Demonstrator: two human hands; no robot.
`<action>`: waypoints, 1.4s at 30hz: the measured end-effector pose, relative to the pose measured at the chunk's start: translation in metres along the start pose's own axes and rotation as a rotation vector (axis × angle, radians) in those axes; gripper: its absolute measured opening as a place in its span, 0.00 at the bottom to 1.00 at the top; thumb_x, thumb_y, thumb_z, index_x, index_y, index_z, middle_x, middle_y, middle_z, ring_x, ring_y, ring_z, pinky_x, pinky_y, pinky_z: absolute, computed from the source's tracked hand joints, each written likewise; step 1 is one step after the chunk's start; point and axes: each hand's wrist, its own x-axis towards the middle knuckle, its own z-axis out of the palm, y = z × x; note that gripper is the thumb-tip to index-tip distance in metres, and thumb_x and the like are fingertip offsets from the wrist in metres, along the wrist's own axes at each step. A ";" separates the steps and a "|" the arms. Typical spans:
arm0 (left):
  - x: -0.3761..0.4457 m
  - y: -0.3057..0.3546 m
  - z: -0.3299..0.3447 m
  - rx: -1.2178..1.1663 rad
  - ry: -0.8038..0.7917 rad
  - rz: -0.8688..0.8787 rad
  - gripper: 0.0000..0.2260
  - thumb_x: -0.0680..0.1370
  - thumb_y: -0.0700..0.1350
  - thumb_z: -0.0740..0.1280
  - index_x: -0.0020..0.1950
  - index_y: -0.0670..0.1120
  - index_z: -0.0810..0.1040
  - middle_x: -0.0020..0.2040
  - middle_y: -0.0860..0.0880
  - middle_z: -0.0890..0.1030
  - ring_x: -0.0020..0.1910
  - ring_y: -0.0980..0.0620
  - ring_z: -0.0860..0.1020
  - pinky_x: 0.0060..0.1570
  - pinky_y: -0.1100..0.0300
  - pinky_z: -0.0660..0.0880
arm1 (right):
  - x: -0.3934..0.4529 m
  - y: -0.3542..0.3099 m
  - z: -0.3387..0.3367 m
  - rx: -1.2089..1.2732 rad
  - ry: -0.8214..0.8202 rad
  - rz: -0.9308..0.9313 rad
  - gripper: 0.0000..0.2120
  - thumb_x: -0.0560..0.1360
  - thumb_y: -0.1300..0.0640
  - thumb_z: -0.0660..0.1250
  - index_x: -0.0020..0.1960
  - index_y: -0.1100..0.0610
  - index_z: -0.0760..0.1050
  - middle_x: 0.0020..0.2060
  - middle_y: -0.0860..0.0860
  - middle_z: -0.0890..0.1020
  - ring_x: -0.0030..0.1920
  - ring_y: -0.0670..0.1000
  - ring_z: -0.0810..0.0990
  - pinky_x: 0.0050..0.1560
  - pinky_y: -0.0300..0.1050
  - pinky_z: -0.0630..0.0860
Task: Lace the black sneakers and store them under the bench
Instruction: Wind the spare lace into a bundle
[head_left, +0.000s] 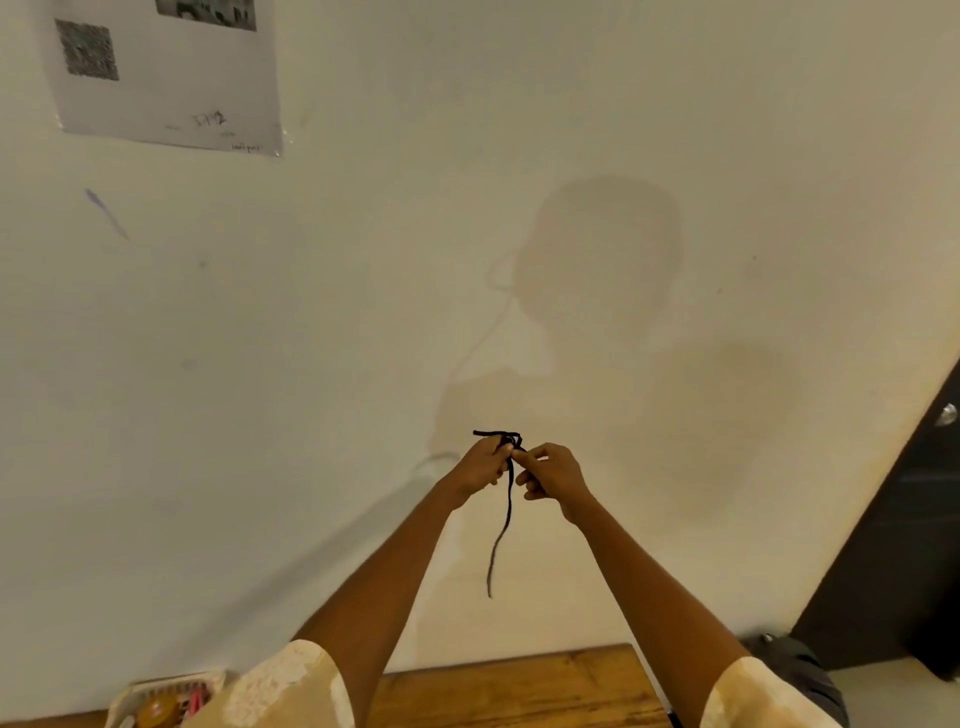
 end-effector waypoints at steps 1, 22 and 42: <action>0.001 0.000 0.001 0.006 0.002 -0.014 0.09 0.83 0.43 0.53 0.51 0.46 0.72 0.33 0.51 0.70 0.31 0.56 0.67 0.32 0.66 0.65 | -0.001 0.000 0.001 0.017 0.022 -0.015 0.11 0.75 0.54 0.70 0.48 0.61 0.73 0.32 0.56 0.82 0.27 0.49 0.78 0.28 0.39 0.77; 0.008 -0.043 -0.030 0.280 0.237 -0.174 0.13 0.83 0.44 0.53 0.52 0.40 0.75 0.53 0.42 0.79 0.46 0.47 0.74 0.44 0.59 0.66 | -0.006 0.023 -0.035 -0.304 0.229 0.076 0.24 0.76 0.45 0.64 0.29 0.54 0.59 0.26 0.50 0.65 0.28 0.50 0.64 0.33 0.44 0.59; -0.004 -0.016 -0.033 -0.133 -0.244 -0.140 0.14 0.84 0.45 0.51 0.44 0.44 0.72 0.31 0.50 0.68 0.27 0.56 0.66 0.30 0.65 0.67 | -0.006 0.024 0.010 -0.191 -0.169 -0.168 0.13 0.79 0.54 0.62 0.60 0.59 0.76 0.45 0.51 0.79 0.47 0.47 0.76 0.47 0.37 0.72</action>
